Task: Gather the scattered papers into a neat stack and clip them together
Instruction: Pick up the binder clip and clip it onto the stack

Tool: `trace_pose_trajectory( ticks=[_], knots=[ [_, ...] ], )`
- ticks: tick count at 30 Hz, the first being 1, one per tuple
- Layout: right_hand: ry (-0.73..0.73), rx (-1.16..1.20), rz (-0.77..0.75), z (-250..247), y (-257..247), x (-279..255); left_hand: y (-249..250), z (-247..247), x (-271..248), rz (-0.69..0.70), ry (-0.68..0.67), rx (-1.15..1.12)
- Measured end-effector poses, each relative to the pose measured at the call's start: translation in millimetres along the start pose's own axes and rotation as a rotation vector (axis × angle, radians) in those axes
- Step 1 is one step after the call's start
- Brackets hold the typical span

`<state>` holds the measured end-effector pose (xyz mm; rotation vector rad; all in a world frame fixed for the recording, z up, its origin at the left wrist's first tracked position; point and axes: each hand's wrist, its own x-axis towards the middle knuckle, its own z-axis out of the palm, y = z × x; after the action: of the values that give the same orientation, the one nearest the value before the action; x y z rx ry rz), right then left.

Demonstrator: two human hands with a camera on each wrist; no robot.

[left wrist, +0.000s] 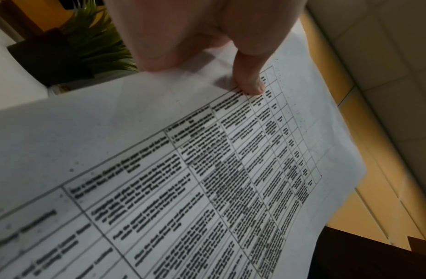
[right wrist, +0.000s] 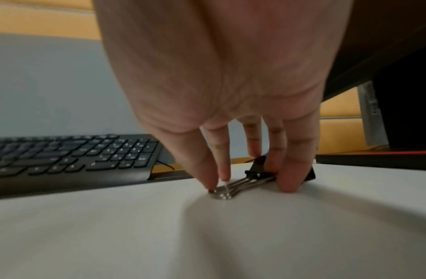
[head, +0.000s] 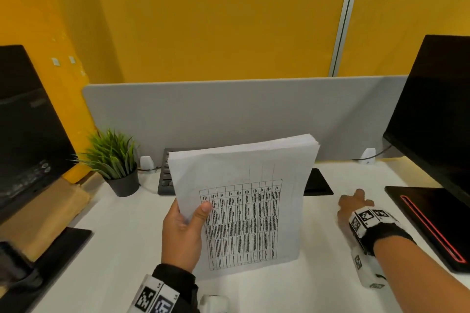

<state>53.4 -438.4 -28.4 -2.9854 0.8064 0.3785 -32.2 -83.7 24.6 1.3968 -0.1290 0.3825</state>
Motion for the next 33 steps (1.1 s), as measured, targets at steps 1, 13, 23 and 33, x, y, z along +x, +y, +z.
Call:
trace_pose_trajectory(
  ticks=[1,13,23,33],
  knots=[
    [-0.017,-0.003,0.007,1,2,1,1,1,0,0.000,0.003,-0.008],
    [-0.160,0.043,-0.133,-13,24,-43,2,1,-6,-0.007,0.023,0.033],
    [-0.010,0.131,-0.161,-16,29,-84,6,2,-7,-0.018,0.019,0.071],
    [0.379,1.173,-0.645,-50,-33,-232,3,3,-4,0.004,0.041,0.085]
  ],
)
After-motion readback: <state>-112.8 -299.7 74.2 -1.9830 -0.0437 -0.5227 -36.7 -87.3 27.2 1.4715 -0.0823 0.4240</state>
